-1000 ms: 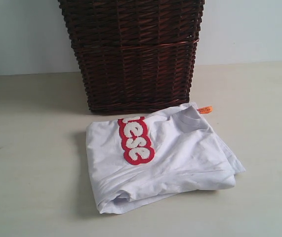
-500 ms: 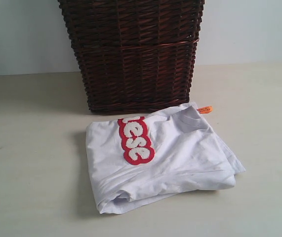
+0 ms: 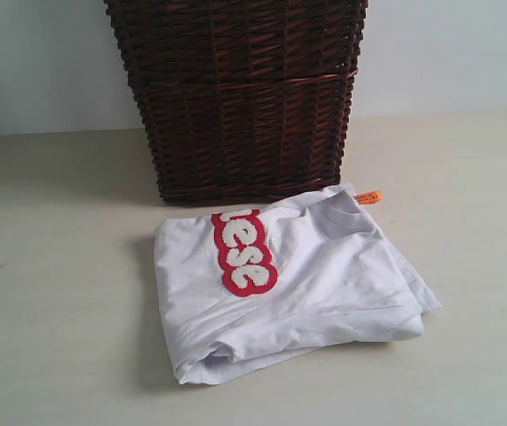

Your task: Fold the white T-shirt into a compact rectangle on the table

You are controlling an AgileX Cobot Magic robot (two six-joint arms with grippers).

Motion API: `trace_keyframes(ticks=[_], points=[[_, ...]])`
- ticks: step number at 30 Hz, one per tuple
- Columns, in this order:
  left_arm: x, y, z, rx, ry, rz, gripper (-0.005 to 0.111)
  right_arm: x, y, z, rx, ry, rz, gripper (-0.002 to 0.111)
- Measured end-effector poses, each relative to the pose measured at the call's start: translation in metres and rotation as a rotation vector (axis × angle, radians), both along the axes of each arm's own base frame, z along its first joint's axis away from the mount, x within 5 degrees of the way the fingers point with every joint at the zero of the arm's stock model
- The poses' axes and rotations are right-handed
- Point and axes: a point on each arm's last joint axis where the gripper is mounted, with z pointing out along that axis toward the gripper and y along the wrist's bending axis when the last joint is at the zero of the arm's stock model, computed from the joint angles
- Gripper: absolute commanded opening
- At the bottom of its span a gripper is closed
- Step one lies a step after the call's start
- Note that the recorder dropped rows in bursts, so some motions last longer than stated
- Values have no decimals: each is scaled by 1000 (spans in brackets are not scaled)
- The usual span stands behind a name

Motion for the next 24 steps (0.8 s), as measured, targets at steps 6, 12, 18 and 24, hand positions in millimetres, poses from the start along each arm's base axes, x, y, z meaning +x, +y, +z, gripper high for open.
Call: trace_keyframes(ticks=[6,12,18,24], points=[[0,0,0,0,2,0,0,0,0,0,0,0,0,0],[0,0,0,0,2,0,0,0,0,0,0,0,0,0],[0,0,0,0,2,0,0,0,0,0,-1,4,1,0],[0,0,0,0,2,0,0,-9,-9,2,-67,-91,-72,0]])
